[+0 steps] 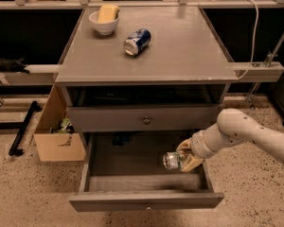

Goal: Pick 7up can from middle drawer and place on counter

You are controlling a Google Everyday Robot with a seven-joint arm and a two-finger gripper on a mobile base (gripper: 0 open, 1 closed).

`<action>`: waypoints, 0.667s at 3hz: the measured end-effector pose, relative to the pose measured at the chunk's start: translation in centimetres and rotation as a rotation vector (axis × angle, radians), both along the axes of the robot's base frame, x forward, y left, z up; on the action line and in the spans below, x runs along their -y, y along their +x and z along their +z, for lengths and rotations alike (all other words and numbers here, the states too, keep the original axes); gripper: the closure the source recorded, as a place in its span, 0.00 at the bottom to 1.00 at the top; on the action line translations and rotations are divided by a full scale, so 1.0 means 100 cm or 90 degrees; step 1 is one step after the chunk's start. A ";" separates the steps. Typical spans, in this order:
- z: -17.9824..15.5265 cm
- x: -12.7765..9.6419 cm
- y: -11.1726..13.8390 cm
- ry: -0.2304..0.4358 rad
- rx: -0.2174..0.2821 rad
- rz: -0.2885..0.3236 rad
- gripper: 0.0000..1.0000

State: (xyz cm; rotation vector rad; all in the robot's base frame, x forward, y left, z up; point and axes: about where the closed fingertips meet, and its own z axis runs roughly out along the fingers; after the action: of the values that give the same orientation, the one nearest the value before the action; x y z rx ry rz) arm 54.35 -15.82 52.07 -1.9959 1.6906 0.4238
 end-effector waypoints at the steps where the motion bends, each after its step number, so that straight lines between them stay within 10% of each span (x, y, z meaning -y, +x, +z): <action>1: 0.000 0.000 0.000 0.000 0.000 0.000 1.00; 2: 0.047 -0.007 -0.008 -0.010 0.059 0.001 1.00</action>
Offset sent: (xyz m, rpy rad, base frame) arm -0.0093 0.0085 0.0914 -0.0398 -0.1863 0.0150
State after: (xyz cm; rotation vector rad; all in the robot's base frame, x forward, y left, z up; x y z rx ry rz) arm 53.59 -15.10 56.73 -1.9967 1.6405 0.3144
